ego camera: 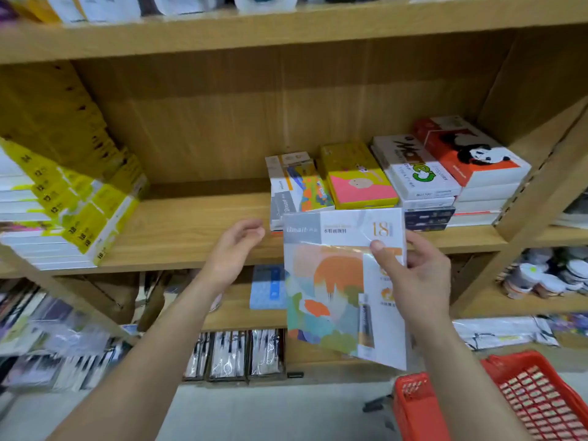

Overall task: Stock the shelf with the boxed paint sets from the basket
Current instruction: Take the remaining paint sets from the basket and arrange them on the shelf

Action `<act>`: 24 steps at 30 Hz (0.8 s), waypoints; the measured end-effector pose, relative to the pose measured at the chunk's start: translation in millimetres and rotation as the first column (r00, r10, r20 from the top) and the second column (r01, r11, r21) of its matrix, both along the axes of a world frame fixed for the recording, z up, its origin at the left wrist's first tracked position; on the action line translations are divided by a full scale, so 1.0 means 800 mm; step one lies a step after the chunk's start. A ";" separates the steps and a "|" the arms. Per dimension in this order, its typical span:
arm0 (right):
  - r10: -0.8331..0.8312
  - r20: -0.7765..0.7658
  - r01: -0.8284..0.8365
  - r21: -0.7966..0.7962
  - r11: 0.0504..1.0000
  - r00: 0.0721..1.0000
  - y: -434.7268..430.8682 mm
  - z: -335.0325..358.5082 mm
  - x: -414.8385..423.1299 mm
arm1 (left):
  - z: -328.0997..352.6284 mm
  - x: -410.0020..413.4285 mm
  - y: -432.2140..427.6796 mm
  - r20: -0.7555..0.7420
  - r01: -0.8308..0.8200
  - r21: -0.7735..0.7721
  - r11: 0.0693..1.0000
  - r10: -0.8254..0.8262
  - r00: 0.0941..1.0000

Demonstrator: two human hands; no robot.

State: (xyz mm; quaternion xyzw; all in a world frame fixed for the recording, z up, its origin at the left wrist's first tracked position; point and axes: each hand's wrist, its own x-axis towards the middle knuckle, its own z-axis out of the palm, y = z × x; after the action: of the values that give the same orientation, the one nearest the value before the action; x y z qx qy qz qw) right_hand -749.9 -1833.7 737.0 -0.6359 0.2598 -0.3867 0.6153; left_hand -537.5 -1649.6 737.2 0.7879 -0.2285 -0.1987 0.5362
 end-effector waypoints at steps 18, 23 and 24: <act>0.014 -0.396 -0.069 -0.123 0.990 0.918 0.136 -0.010 0.359 | -0.051 0.145 0.171 0.281 -0.152 0.208 0.966 0.090 0.955; 0.122 -0.631 -0.256 -0.126 0.958 0.766 0.144 -0.047 0.374 | -0.059 0.179 0.178 0.349 -0.147 0.443 0.885 -0.019 0.937; 0.123 -0.675 -0.304 -0.156 0.940 0.728 0.144 -0.053 0.373 | -0.061 0.180 0.176 0.380 -0.158 0.477 0.865 -0.040 0.924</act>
State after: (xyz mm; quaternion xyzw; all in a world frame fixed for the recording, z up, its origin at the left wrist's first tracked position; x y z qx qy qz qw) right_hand -451.5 -1718.8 694.6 -0.8303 0.3311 -0.0952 0.4381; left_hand -393.9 -1508.6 688.3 0.9294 -0.2432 -0.0789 0.2661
